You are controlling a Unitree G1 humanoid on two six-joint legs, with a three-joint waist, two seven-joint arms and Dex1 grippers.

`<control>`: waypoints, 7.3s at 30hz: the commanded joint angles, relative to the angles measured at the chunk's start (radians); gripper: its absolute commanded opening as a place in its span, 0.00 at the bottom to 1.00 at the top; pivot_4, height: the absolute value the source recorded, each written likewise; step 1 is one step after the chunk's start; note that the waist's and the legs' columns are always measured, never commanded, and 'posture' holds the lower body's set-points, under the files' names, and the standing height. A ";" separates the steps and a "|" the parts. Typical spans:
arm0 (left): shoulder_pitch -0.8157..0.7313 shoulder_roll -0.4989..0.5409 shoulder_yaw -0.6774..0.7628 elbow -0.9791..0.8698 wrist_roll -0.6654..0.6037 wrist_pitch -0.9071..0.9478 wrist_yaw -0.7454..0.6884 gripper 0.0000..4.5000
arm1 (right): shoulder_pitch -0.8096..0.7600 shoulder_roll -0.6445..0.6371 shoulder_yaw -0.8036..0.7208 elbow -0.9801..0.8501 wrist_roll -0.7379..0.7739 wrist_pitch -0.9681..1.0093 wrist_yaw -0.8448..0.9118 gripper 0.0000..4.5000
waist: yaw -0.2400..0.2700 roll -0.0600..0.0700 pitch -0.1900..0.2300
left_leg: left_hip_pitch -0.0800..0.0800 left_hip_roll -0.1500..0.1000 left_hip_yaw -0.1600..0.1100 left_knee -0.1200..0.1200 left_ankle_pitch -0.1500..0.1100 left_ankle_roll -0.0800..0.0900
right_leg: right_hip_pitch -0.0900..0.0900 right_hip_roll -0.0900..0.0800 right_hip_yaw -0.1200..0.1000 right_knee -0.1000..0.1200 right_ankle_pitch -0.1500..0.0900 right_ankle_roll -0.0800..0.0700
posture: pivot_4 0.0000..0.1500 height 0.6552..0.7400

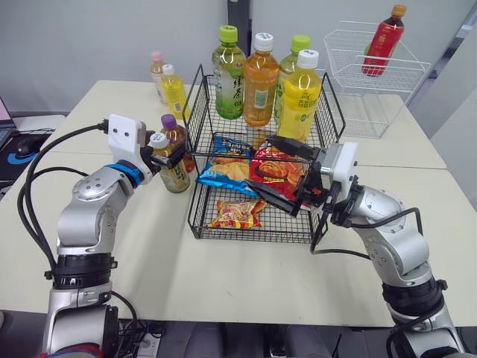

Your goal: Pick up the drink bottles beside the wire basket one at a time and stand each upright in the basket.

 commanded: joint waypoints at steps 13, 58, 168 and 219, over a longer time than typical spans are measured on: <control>-0.019 -0.011 0.011 0.038 0.045 -0.068 -0.014 0.46 | -0.002 -0.011 -0.023 -0.050 0.017 0.002 -0.018 1.00 | -0.001 0.000 0.000 | 0.000 0.000 0.000 0.000 0.000 0.000 | 0.000 0.000 0.000 0.000 0.000 0.000 | 1.00 1.00; -0.875 0.162 -0.100 0.196 -0.378 0.367 -0.470 0.31 | 0.031 0.071 -0.063 -0.097 -0.150 -0.116 -0.226 1.00 | -0.006 -0.005 0.006 | -0.005 -0.001 0.000 0.002 0.004 -0.006 | -0.006 0.000 0.001 0.001 0.000 0.000 | 1.00 1.00; -0.454 -0.045 -0.038 0.774 0.169 -0.414 -0.126 0.52 | -0.052 0.008 -0.023 -0.062 -0.047 0.072 -0.080 1.00 | -0.003 -0.007 0.004 | -0.001 0.000 -0.002 0.000 0.003 -0.004 | -0.001 0.000 -0.003 0.002 -0.002 -0.003 | 1.00 1.00; -0.736 0.077 -0.074 0.189 -0.166 0.251 -0.424 0.31 | -0.021 0.077 -0.013 -0.037 -0.113 -0.142 -0.109 1.00 | -0.007 -0.007 0.005 | -0.011 -0.001 -0.003 0.005 0.006 -0.009 | -0.012 0.000 -0.002 0.009 -0.002 -0.002 | 1.00 1.00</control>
